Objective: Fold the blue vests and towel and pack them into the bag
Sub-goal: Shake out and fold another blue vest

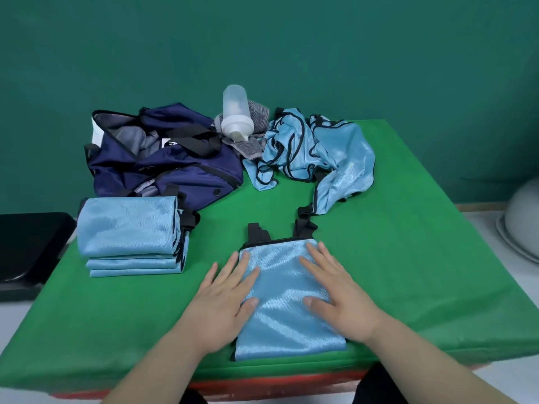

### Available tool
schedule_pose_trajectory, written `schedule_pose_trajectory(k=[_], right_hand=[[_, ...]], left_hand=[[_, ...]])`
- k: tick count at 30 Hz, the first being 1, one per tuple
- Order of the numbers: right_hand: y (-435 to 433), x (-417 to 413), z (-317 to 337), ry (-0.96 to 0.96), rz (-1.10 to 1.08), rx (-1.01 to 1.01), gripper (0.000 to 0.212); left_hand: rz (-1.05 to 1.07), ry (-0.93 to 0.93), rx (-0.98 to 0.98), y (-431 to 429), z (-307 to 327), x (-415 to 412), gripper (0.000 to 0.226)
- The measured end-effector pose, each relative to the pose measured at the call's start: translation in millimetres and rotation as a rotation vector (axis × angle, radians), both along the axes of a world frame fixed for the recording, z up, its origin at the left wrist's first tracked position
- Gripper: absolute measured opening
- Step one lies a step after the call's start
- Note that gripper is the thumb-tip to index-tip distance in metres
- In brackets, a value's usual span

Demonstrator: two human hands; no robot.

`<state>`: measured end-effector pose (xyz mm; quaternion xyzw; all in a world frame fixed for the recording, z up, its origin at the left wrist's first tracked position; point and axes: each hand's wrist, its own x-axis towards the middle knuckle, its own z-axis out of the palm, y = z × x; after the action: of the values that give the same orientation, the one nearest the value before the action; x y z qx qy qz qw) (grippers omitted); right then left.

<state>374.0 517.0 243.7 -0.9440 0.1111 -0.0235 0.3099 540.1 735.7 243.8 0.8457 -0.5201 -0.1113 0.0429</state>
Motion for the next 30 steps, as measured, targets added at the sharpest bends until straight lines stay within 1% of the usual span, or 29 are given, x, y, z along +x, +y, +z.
schedule_pose_trajectory(k=[2,3,6,7,9,12,16,20,23,26,28,30], right_hand=[[3.7,-10.4,-3.2,0.052,0.032,-0.085,0.073],[5.5,-15.1,-4.3,0.06,0.02,-0.083,0.071],[10.9,-30.9,-2.4,-0.013,-0.076,0.056,0.066],[12.8,-37.6,-2.9,-0.037,-0.089,0.067,0.065],[19.7,-51.5,-4.4,-0.07,-0.069,0.0,0.065],[29.9,-64.8,-6.6,-0.103,-0.026,-0.085,0.068],[31.1,-67.7,-8.0,-0.16,-0.031,-0.075,0.065],[26.8,-65.0,-15.7,-0.19,-0.04,-0.078,0.061],[23.0,-63.9,-20.8,-0.221,-0.053,-0.03,0.047],[24.4,-63.8,-25.8,-0.285,-0.114,0.056,0.025],[26.1,-63.1,-28.0,-0.332,-0.146,0.08,0.016],[28.4,-62.3,-27.7,-0.348,-0.158,0.08,0.013]], left_hand=[[0.03,0.012,0.006,4.1,0.3,1.5,0.074],[0.054,0.026,-0.011,6.4,1.4,0.7,0.075],[0.137,0.095,-0.124,19.5,3.5,-11.7,0.077],[0.154,0.125,-0.164,25.6,3.1,-18.4,0.078],[0.165,0.19,-0.242,37.7,3.8,-35.1,0.08],[0.12,0.247,-0.309,50.1,6.7,-58.5,0.076],[-0.013,0.206,-0.325,52.7,4.2,-74.6,0.071],[-0.046,0.137,-0.304,45.5,-5.2,-69.9,0.071],[-0.043,0.087,-0.315,44.7,-12.5,-69.3,0.059],[0.026,0.08,-0.422,50.4,-20.2,-75.0,0.049],[0.076,0.083,-0.44,51.4,-20.1,-79.2,0.048],[0.105,0.102,-0.436,49.6,-18.2,-79.9,0.049]])
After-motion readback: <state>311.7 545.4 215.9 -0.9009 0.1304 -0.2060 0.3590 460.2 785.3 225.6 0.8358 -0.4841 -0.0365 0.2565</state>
